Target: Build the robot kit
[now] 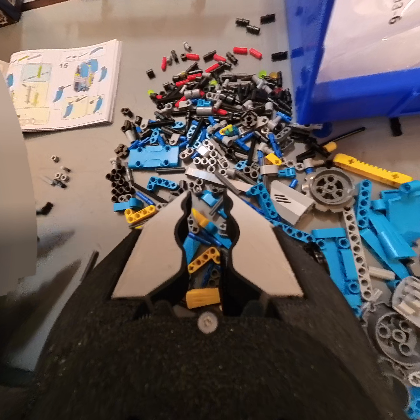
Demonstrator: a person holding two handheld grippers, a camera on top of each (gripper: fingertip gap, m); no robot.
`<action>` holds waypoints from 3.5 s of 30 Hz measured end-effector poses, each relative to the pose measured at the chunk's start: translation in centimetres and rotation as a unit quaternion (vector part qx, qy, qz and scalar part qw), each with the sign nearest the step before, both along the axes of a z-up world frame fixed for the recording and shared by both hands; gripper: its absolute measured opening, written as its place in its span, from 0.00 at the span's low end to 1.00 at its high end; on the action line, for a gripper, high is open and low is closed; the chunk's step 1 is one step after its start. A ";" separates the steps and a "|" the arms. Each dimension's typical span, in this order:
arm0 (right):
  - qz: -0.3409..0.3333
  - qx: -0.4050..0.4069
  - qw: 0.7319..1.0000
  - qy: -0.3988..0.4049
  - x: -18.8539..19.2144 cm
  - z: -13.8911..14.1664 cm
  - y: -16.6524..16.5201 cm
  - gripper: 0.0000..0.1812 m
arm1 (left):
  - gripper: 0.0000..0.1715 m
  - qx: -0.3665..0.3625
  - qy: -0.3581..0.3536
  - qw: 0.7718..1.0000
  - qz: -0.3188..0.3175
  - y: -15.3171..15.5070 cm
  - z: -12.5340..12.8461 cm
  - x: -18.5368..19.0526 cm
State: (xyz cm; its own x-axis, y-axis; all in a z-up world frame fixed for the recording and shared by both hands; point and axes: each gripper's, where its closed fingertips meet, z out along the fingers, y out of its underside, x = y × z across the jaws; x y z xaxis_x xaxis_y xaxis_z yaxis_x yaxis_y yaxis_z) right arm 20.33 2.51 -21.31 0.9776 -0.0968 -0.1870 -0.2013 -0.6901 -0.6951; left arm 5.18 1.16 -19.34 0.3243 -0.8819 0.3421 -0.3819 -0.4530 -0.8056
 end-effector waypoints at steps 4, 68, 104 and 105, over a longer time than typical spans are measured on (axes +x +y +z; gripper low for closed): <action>0.030 0.012 0.999 -0.009 -1.2 0.5 0.2 0.15 | 0.16 0.018 -0.044 0.995 0.087 3.5 2.2 -2.0; 0.254 -0.014 0.949 -0.184 13.1 3.4 -1.2 0.15 | 0.29 0.172 -0.012 0.983 -0.059 -6.1 4.7 0.6; 0.434 -0.054 0.885 -0.158 -12.9 7.8 -2.4 0.03 | 0.29 0.080 -0.045 0.984 0.154 1.6 5.8 -7.8; 0.443 -0.056 0.883 -0.146 -14.9 7.0 -2.1 0.03 | 0.29 0.071 -0.054 0.983 0.163 1.9 6.0 -8.3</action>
State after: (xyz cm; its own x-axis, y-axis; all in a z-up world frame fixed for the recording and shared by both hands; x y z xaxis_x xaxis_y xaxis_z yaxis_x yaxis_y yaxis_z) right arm 5.43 0.44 -14.29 0.6832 0.7287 0.0476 0.6287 -0.5538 -0.5459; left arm -3.16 3.04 -13.34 0.5666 -0.7781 0.2712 -0.1441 -0.4176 -0.8971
